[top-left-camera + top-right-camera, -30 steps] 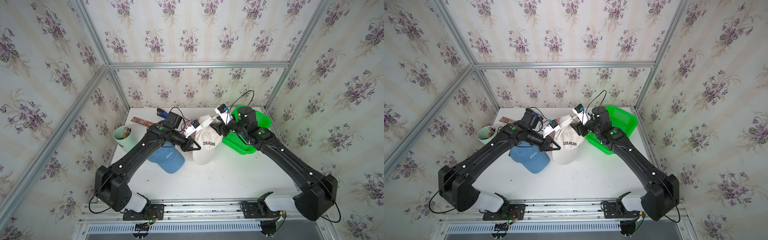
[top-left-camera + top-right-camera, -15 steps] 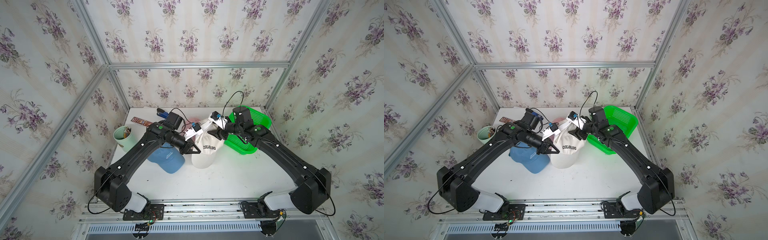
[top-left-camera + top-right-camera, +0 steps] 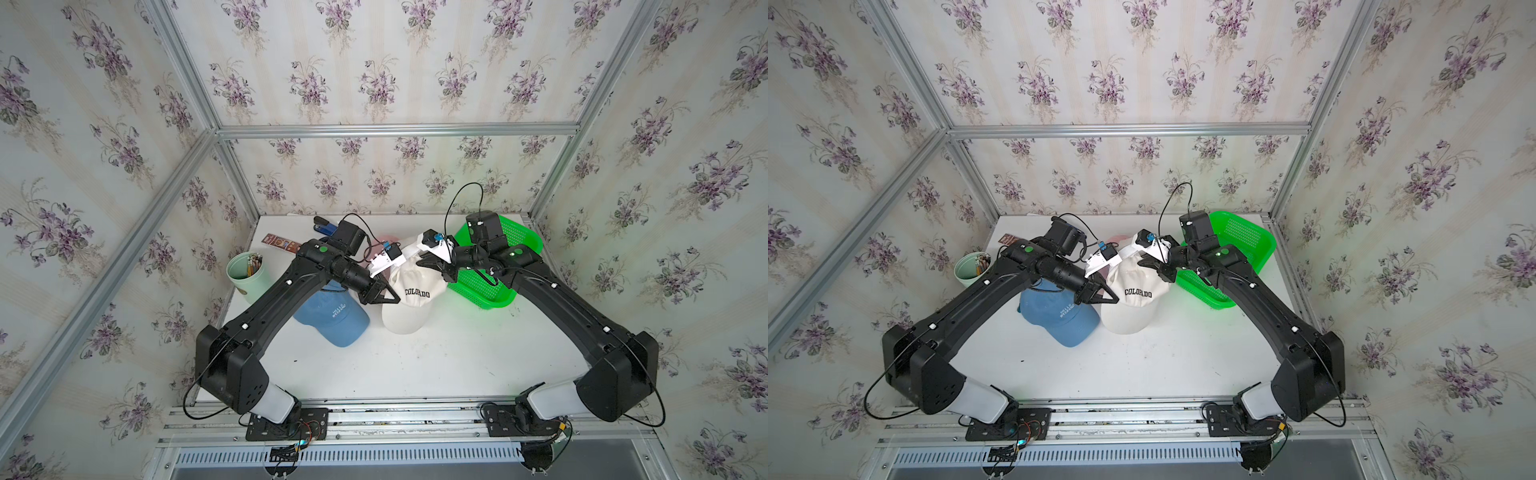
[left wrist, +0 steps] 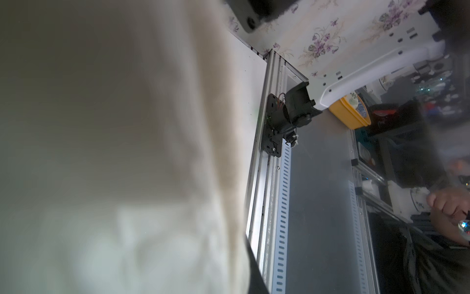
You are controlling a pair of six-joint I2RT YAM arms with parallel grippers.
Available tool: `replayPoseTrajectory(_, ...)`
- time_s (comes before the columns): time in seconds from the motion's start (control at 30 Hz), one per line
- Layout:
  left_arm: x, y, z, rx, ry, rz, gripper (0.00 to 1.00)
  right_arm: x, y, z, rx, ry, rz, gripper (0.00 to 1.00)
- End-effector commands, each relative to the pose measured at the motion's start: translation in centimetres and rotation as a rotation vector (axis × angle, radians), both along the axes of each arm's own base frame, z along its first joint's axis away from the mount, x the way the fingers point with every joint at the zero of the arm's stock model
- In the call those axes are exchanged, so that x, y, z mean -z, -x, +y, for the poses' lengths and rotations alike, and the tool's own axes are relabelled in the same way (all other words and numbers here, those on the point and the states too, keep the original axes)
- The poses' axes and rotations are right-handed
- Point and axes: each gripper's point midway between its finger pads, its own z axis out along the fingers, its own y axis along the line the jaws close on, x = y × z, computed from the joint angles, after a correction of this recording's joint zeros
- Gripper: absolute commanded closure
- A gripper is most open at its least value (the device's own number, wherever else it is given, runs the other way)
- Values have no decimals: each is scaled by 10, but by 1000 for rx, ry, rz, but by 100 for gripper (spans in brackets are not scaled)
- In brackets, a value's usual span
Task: Turn the baseball cap inside out
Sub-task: Turn over the baseball cap.
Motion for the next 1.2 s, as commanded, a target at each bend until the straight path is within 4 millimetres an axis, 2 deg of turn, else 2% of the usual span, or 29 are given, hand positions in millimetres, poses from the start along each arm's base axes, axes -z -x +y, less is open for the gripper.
replayPoseTrajectory(0.0,-7,-35,-5,-123,80,12,100,3,5,1,32,-43,51,100)
replayPoseTrajectory(0.13,-1,-58,-5,-208,114,98,100,4,-4,-4,151,-121,49,100)
replayPoseTrajectory(0.37,15,-83,-6,-314,94,208,100,-17,-3,-10,246,-251,75,100)
replayPoseTrajectory(0.5,33,-99,10,-412,-17,176,100,-24,13,-9,207,-272,127,100)
replayPoseTrajectory(0.6,37,-107,19,-443,-37,175,100,-27,17,-12,222,-267,150,100)
replayPoseTrajectory(0.77,46,-116,33,-502,-64,182,100,-25,16,-25,249,-262,222,100)
replayPoseTrajectory(0.87,51,-121,43,-559,-119,151,100,-22,8,-35,282,-283,292,100)
replayPoseTrajectory(0.97,53,-123,53,-614,-158,121,100,-16,8,-37,295,-273,328,100)
replayPoseTrajectory(1.17,68,-122,76,-698,-280,102,100,-24,12,-39,309,-293,332,100)
